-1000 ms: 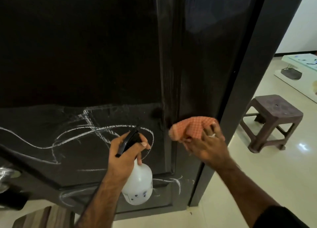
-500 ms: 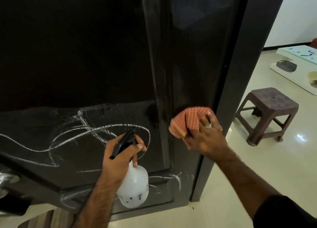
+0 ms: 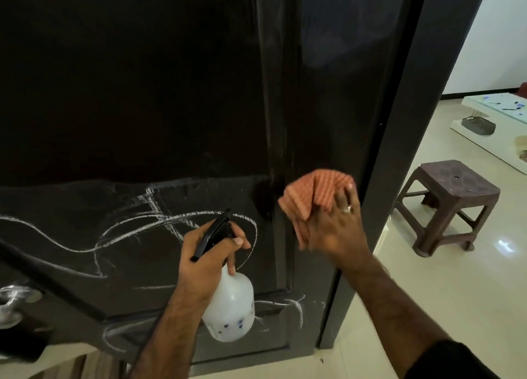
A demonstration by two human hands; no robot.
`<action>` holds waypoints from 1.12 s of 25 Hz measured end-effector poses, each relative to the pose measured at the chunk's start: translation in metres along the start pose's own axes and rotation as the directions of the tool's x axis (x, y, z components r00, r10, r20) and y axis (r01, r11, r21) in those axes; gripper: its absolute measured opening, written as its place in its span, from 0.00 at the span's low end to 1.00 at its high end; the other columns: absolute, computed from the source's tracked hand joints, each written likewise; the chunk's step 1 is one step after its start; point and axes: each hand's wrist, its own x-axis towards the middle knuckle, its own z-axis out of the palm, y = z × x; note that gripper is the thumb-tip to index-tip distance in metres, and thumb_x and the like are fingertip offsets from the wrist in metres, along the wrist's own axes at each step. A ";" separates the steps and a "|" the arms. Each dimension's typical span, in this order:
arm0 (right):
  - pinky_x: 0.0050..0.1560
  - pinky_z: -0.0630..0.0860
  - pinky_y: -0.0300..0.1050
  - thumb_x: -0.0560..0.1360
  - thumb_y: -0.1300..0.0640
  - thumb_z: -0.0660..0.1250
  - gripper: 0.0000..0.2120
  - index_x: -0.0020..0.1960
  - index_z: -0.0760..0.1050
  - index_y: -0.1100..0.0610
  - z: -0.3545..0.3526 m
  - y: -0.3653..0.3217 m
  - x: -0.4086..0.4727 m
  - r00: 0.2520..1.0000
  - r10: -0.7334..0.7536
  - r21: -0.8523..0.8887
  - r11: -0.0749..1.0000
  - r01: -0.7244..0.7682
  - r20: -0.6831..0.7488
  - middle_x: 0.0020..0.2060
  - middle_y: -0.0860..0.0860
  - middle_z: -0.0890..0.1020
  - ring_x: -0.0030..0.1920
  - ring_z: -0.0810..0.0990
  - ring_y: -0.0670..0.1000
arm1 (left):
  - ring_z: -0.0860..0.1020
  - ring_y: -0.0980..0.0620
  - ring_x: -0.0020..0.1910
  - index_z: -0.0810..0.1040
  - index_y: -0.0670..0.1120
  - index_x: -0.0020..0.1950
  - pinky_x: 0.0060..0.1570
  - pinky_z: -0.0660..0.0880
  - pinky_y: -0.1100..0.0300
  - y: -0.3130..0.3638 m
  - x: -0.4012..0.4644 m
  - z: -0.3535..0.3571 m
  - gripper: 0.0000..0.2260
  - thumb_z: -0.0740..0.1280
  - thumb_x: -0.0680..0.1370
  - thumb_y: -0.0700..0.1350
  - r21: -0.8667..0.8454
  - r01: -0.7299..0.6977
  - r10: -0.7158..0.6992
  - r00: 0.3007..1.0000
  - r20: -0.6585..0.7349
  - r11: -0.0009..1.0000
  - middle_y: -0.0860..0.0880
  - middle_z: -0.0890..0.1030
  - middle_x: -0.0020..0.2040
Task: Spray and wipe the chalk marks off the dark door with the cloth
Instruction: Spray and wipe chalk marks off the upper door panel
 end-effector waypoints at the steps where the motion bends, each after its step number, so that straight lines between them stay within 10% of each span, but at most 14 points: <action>1: 0.84 0.45 0.66 0.83 0.43 0.66 0.29 0.78 0.72 0.59 -0.007 -0.006 0.029 0.986 0.153 0.086 0.985 -0.147 -0.066 0.75 0.63 0.74 0.81 0.65 0.66 | 0.75 0.52 0.26 0.82 0.34 0.44 0.33 0.77 0.58 0.001 0.002 -0.001 0.08 0.70 0.72 0.39 -0.005 -0.006 0.006 1.000 0.000 1.000 0.36 0.85 0.41; 5: 0.78 0.62 0.67 0.83 0.50 0.66 0.21 0.74 0.76 0.55 -0.024 -0.040 0.059 0.945 0.241 0.210 0.958 -0.196 -0.219 0.77 0.62 0.66 0.78 0.63 0.65 | 0.75 0.48 0.27 0.82 0.33 0.44 0.32 0.76 0.57 -0.008 -0.001 -0.002 0.06 0.70 0.72 0.37 -0.027 0.008 -0.009 1.000 -0.013 1.000 0.36 0.84 0.41; 10: 0.42 0.85 0.63 0.74 0.55 0.79 0.21 0.61 0.74 0.57 0.001 -0.045 -0.031 0.947 0.310 0.196 0.927 -0.321 0.085 0.60 0.67 0.76 0.48 0.82 0.69 | 0.76 0.52 0.27 0.81 0.31 0.44 0.29 0.75 0.61 -0.025 -0.015 -0.012 0.02 0.70 0.75 0.31 -0.027 0.076 -0.077 0.996 -0.033 0.997 0.35 0.84 0.41; 15: 0.64 0.74 0.59 0.77 0.53 0.73 0.18 0.65 0.75 0.54 -0.045 -0.046 0.073 0.873 0.465 0.281 0.866 -0.415 -0.144 0.66 0.67 0.75 0.64 0.75 0.65 | 0.76 0.53 0.27 0.81 0.33 0.43 0.29 0.75 0.60 -0.022 -0.020 -0.021 0.06 0.70 0.72 0.36 -0.020 0.097 -0.098 0.994 -0.056 0.995 0.36 0.84 0.41; 18: 0.61 0.70 0.56 0.77 0.55 0.71 0.14 0.62 0.77 0.58 -0.055 -0.048 0.074 0.852 0.512 0.237 0.846 -0.477 -0.113 0.63 0.63 0.76 0.64 0.73 0.64 | 0.76 0.53 0.26 0.81 0.34 0.43 0.29 0.75 0.60 -0.022 -0.023 -0.025 0.03 0.71 0.76 0.30 -0.006 0.112 -0.112 0.991 -0.068 0.994 0.38 0.84 0.41; 20: 0.58 0.78 0.53 0.78 0.61 0.71 0.13 0.62 0.77 0.59 -0.045 -0.057 0.034 0.761 0.635 0.336 0.694 -0.637 0.131 0.54 0.58 0.82 0.55 0.81 0.63 | 0.77 0.53 0.27 0.81 0.34 0.43 0.29 0.74 0.59 -0.025 -0.024 -0.029 0.01 0.71 0.75 0.32 -0.012 0.122 -0.123 0.990 -0.066 0.992 0.37 0.84 0.41; 24: 0.45 0.88 0.51 0.79 0.63 0.73 0.06 0.48 0.85 0.52 -0.044 -0.059 0.016 0.359 0.800 0.546 0.046 -0.836 0.481 0.37 0.46 0.87 0.37 0.87 0.51 | 0.79 0.46 0.32 0.82 0.35 0.43 0.34 0.77 0.58 -0.027 -0.021 -0.028 0.02 0.72 0.75 0.33 0.025 0.156 -0.153 0.985 -0.078 0.988 0.39 0.84 0.41; 28: 0.53 0.84 0.39 0.79 0.62 0.74 0.11 0.51 0.83 0.45 -0.070 -0.032 0.073 0.634 0.741 0.826 0.203 -0.526 0.222 0.45 0.38 0.87 0.48 0.87 0.42 | 0.78 0.48 0.29 0.80 0.31 0.47 0.38 0.79 0.63 -0.026 -0.016 -0.016 0.01 0.70 0.77 0.28 0.060 0.162 -0.157 0.985 -0.074 0.985 0.35 0.84 0.45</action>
